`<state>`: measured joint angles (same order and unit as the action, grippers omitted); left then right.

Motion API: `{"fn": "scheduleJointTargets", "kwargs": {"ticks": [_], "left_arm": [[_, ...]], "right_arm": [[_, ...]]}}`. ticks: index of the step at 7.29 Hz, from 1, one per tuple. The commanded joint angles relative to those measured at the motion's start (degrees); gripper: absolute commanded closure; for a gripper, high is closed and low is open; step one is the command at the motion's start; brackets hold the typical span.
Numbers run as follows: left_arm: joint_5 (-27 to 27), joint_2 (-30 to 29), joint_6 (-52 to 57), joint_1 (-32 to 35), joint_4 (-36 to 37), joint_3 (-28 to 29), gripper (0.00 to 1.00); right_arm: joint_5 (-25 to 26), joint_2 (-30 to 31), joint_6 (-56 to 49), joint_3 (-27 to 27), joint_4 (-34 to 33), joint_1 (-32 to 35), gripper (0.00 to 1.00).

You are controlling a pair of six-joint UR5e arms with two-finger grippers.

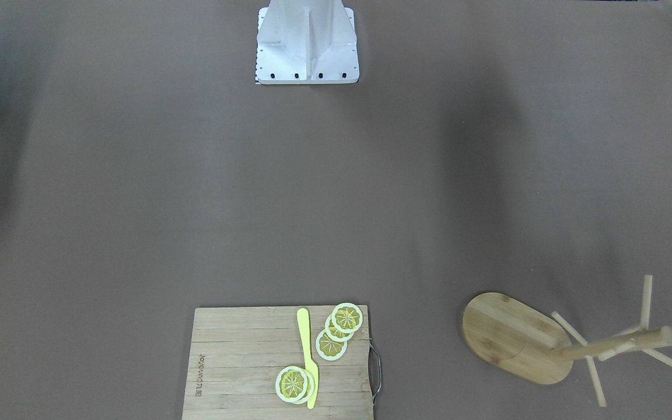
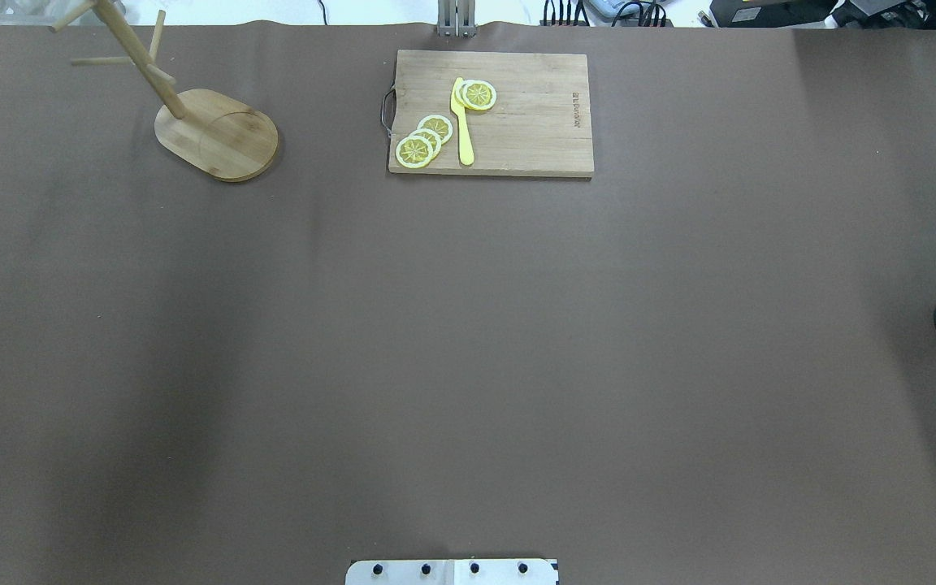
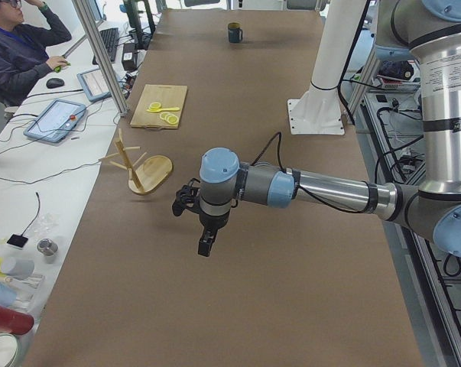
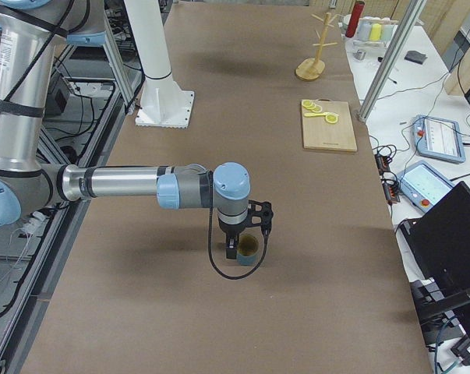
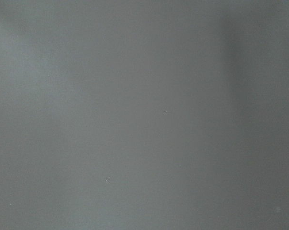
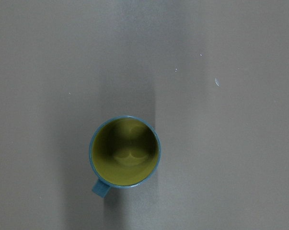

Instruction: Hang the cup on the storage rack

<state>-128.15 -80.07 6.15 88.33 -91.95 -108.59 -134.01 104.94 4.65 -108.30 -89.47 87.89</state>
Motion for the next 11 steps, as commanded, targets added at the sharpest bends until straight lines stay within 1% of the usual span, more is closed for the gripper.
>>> {"fn": "scheduleJointTargets", "kwargs": {"ticks": [1,5,6,7,8,9,10,11], "left_arm": [[0.2,0.7,0.1,-0.1,-0.8,0.0,0.01],[0.1,0.4,0.0,-0.1,-1.2,0.2,0.01],[0.4,-0.7,-0.5,-0.1,-1.1,0.4,0.01],[-0.1,-1.1,-0.8,-0.1,-1.3,0.7,0.01],[-0.1,-1.5,-0.8,-0.1,-1.4,0.2,0.01],[-0.3,-4.1,-0.6,-0.1,-1.6,0.0,0.01],[-1.6,-7.9,-0.5,0.0,-1.6,0.6,0.01],[-1.7,-12.9,-0.7,-0.2,-4.3,2.4,0.01]], "right_arm": [[0.0,0.3,-0.1,0.0,0.0,0.0,0.0],[-0.1,0.7,-0.1,-0.7,0.1,0.0,0.0],[-0.4,0.4,0.0,-1.4,3.1,0.1,0.0],[-2.1,0.7,0.5,-1.3,8.1,0.1,0.0],[-2.6,0.8,1.4,-1.4,11.7,0.1,0.0],[-2.5,0.9,1.5,-1.4,14.0,0.1,0.0],[-2.5,1.1,1.8,-1.2,14.4,0.1,0.0],[-2.5,3.3,1.9,-1.4,14.9,0.1,0.0]]}}
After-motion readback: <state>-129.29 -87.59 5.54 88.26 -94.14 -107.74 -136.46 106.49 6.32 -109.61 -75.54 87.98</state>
